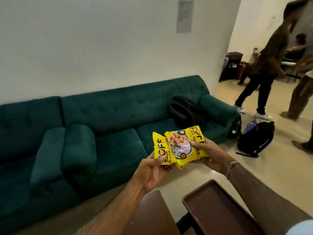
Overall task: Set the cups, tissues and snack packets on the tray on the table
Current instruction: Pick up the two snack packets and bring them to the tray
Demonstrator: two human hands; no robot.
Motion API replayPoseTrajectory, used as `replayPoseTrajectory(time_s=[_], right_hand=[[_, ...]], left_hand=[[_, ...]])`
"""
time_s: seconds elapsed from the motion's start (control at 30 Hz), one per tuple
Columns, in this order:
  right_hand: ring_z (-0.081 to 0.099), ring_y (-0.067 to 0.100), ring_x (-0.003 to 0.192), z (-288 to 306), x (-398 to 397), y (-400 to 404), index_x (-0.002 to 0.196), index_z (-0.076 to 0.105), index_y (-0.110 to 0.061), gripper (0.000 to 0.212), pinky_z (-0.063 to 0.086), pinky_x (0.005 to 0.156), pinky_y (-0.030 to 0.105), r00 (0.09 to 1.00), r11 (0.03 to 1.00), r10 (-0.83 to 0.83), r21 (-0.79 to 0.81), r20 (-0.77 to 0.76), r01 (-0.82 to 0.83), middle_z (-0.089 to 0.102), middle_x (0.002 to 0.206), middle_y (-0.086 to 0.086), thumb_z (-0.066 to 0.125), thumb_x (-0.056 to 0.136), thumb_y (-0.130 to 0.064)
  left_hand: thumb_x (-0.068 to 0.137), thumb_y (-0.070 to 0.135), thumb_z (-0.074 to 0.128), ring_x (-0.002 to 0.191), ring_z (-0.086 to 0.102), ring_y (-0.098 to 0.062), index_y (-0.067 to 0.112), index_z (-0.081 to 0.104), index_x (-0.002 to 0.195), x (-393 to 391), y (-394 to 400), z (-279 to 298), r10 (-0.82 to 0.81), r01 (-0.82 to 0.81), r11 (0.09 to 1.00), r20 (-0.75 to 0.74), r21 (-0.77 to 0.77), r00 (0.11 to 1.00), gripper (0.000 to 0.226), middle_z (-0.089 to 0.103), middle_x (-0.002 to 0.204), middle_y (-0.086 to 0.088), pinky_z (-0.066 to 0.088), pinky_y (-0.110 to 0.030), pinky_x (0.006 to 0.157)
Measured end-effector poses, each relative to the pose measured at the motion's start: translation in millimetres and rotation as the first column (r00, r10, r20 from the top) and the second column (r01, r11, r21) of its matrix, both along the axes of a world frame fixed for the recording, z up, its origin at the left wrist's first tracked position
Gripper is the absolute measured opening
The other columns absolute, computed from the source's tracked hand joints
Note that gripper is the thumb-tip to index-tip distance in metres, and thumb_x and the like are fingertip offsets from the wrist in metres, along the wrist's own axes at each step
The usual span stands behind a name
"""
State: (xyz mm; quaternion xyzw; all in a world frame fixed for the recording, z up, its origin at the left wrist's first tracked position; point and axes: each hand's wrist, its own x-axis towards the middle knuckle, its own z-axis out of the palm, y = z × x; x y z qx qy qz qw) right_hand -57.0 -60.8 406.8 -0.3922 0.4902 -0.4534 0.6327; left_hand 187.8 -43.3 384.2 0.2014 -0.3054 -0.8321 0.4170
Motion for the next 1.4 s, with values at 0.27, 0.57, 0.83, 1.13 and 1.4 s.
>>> replayPoseTrajectory(time_s=[0.27, 0.57, 0.83, 1.13, 1.4], right_hand=[[0.069, 0.04, 0.105, 58, 133, 7, 0.129, 0.055, -0.01, 0.041, 0.059, 0.077, 0.056, 0.993, 0.992, 0.114, -0.052, 0.027, -0.113, 0.069, 0.122, 0.018, 0.064, 0.089, -0.011], [0.072, 0.034, 0.099, 54, 293, 41, 0.134, 0.042, -0.011, 0.065, 0.061, 0.071, 0.043, 0.979, 0.978, 0.206, -0.033, -0.004, -0.206, 0.067, 0.124, 0.016, 0.076, 0.079, -0.009], [0.072, 0.028, 0.09, -2, 382, 82, 0.116, 0.055, -0.01, 0.047, 0.062, 0.074, 0.044, 0.96, 0.963, 0.265, 0.031, 0.088, -0.268, 0.07, 0.111, 0.014, 0.076, 0.073, -0.012], [0.072, 0.031, 0.089, -101, 421, 99, 0.129, 0.051, 0.0, 0.056, 0.062, 0.075, 0.046, 0.958, 0.931, 0.285, 0.232, 0.028, -0.283, 0.068, 0.119, 0.019, 0.073, 0.079, -0.01], [0.074, 0.035, 0.087, -195, 416, 108, 0.116, 0.064, -0.009, 0.03, 0.06, 0.065, 0.047, 0.94, 0.842, 0.342, 0.441, 0.011, -0.311, 0.074, 0.109, 0.016, 0.064, 0.091, -0.024]], left_hand=[[0.075, -0.025, 0.054, 0.121, 0.06, -0.033, 0.0, 0.044, 0.141, 121, 34, 63, 0.175, -0.145, 0.968, 0.138, -0.204, 0.975, 0.072, 0.055, 0.139, -0.026, 0.055, -0.037, 0.096], [0.077, 0.013, 0.07, 0.088, 0.067, -0.02, 0.014, 0.065, 0.114, 279, 93, 46, 0.448, -0.431, 0.894, 0.253, -0.121, 0.857, 0.038, 0.072, 0.104, -0.006, 0.046, -0.036, 0.082], [0.075, 0.028, 0.059, 0.104, 0.068, -0.039, 0.011, 0.073, 0.109, 378, 146, -21, 0.582, -0.592, 0.787, 0.109, 0.176, 0.806, 0.041, 0.069, 0.121, -0.02, 0.05, -0.055, 0.097], [0.067, 0.032, 0.084, 0.116, 0.064, -0.041, 0.002, 0.06, 0.131, 450, 206, -112, 0.557, -0.651, 0.703, 0.347, 0.287, 0.754, 0.076, 0.066, 0.127, -0.021, 0.05, -0.056, 0.098], [0.07, 0.003, 0.071, 0.089, 0.074, -0.036, 0.002, 0.077, 0.094, 490, 242, -212, 0.533, -0.746, 0.584, 0.543, 0.319, 0.649, 0.025, 0.075, 0.104, -0.02, 0.061, -0.046, 0.073]])
